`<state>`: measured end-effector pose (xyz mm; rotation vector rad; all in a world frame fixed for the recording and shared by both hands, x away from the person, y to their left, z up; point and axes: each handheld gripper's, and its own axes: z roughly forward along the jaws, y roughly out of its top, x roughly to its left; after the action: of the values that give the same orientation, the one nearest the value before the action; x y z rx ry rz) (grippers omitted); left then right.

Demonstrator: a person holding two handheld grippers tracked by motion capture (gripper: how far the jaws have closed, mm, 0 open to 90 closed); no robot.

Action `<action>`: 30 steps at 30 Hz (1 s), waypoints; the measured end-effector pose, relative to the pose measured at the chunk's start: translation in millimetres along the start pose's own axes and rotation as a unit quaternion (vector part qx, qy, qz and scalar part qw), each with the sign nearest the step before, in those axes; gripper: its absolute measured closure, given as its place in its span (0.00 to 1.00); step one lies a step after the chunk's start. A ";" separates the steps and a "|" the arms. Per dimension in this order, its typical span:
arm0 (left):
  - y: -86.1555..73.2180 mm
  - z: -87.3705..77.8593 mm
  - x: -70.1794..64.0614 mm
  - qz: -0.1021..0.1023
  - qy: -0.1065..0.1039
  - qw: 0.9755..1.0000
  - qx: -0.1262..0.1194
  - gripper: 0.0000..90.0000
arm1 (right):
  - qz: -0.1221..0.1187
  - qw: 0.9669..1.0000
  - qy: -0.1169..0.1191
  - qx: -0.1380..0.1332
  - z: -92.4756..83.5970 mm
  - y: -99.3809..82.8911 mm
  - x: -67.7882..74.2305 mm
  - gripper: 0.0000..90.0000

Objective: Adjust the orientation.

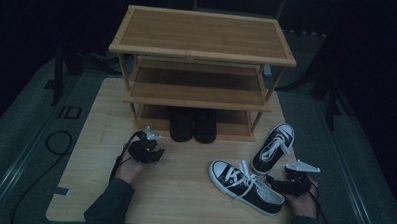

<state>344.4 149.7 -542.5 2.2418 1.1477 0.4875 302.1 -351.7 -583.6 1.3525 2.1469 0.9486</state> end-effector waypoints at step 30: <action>-8.4 5.9 4.5 0.002 -0.011 1.000 -0.001 0.67 | -0.063 0.992 0.073 0.075 -29.6 21.9 0.7 0.51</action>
<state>345.0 155.5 -552.1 2.2434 1.1305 0.4649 295.4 -354.1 -547.4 1.2300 2.4272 0.8759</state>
